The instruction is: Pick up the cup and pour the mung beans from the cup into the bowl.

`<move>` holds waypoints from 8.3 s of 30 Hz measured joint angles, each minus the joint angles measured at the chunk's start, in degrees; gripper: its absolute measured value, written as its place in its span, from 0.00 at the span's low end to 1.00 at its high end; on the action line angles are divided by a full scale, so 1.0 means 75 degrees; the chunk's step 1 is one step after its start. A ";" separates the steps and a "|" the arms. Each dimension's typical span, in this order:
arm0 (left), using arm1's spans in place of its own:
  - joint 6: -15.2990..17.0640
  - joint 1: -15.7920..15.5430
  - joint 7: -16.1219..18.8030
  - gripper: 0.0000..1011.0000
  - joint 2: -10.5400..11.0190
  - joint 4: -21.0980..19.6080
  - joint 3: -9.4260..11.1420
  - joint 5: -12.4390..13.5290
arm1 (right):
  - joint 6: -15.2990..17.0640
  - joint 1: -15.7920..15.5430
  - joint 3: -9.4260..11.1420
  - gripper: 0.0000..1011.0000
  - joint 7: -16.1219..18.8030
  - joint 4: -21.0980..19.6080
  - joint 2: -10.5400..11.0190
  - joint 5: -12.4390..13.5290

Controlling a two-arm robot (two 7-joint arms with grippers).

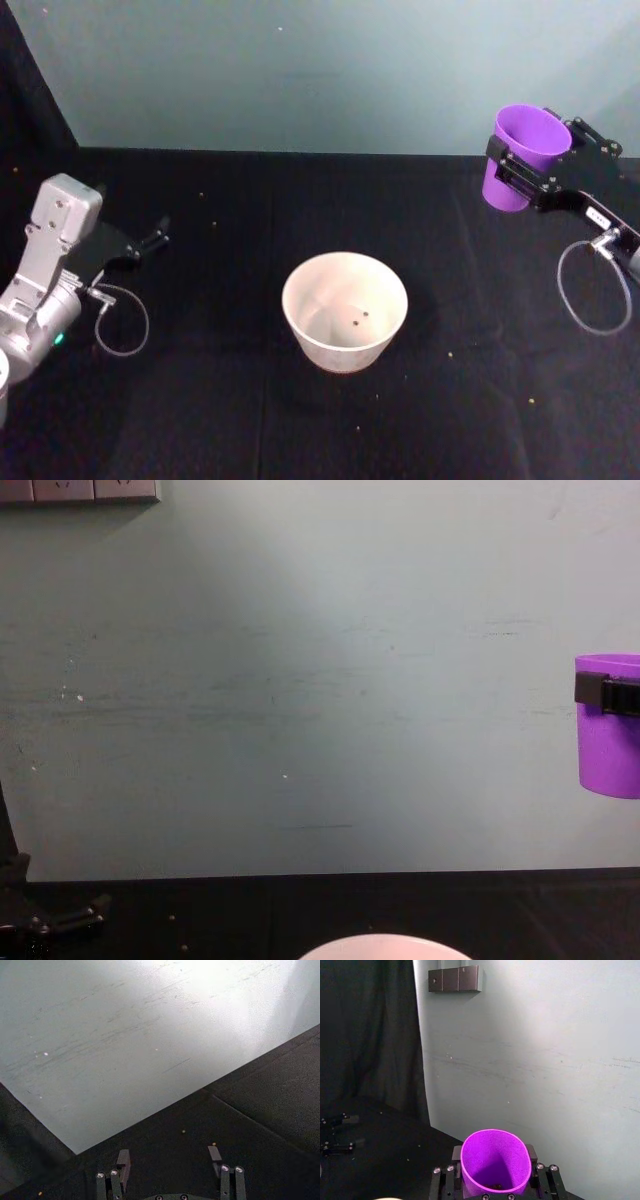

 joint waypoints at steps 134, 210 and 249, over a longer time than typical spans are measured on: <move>0.0000 0.0000 0.0000 1.00 0.0000 0.0000 0.0000 0.0000 | 0.0000 0.0000 0.0001 0.73 0.0000 0.0000 0.0000 0.0000; 0.0000 0.0000 0.0000 1.00 0.0000 0.0000 0.0000 0.0000 | 0.0697 0.2837 -0.4467 0.73 0.0275 0.0569 0.0592 -0.9070; 0.0000 0.0000 0.0000 1.00 0.0000 0.0000 0.0000 0.0000 | 0.0490 0.2608 -0.5055 0.73 0.0271 0.0342 0.0642 -1.1845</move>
